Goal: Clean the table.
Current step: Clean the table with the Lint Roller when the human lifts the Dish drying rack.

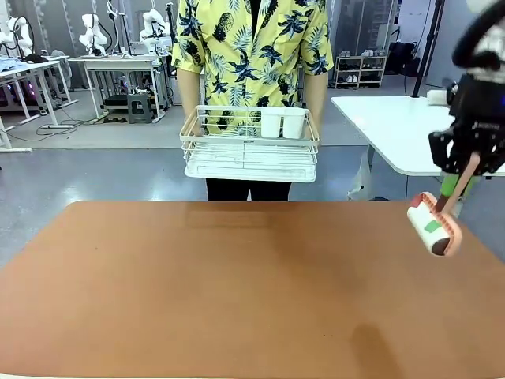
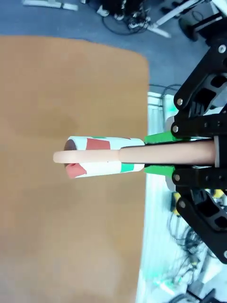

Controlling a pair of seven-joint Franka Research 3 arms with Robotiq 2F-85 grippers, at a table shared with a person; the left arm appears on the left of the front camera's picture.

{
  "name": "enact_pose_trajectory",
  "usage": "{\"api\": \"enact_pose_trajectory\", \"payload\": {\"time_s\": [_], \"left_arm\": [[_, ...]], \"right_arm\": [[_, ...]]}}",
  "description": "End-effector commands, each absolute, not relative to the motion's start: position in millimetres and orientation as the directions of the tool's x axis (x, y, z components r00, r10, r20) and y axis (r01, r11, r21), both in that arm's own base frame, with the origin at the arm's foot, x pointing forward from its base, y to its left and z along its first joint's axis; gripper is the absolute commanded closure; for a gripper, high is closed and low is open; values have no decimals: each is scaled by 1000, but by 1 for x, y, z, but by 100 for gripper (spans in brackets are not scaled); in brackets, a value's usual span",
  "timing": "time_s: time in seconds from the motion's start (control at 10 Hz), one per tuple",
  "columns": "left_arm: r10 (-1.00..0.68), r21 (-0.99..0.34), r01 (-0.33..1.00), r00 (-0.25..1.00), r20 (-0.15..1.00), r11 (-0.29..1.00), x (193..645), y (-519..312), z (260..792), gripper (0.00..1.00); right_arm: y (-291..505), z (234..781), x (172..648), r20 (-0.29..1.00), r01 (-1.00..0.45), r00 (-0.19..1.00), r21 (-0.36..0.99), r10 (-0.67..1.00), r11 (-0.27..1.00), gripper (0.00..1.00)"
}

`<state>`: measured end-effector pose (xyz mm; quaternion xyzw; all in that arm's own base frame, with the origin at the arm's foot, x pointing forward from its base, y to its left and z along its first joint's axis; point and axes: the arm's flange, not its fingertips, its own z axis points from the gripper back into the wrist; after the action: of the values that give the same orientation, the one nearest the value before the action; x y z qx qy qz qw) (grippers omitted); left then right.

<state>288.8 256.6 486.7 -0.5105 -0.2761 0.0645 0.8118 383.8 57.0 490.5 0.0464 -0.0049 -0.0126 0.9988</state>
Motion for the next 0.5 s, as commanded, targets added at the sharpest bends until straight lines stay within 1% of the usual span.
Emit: {"api": "enact_pose_trajectory", "payload": {"time_s": [0.0,0.1,0.4], "left_arm": [[387,-865,201,832,399,459,287,257,488,0],[387,-865,201,832,399,459,287,257,488,0],[387,-865,201,832,399,459,287,257,488,0]], "right_arm": [[57,475,372,78,19,996,152,-32,988,79],[57,491,384,9,25,1000,93,-26,995,79],[57,491,384,9,25,1000,93,-26,995,79]]}}
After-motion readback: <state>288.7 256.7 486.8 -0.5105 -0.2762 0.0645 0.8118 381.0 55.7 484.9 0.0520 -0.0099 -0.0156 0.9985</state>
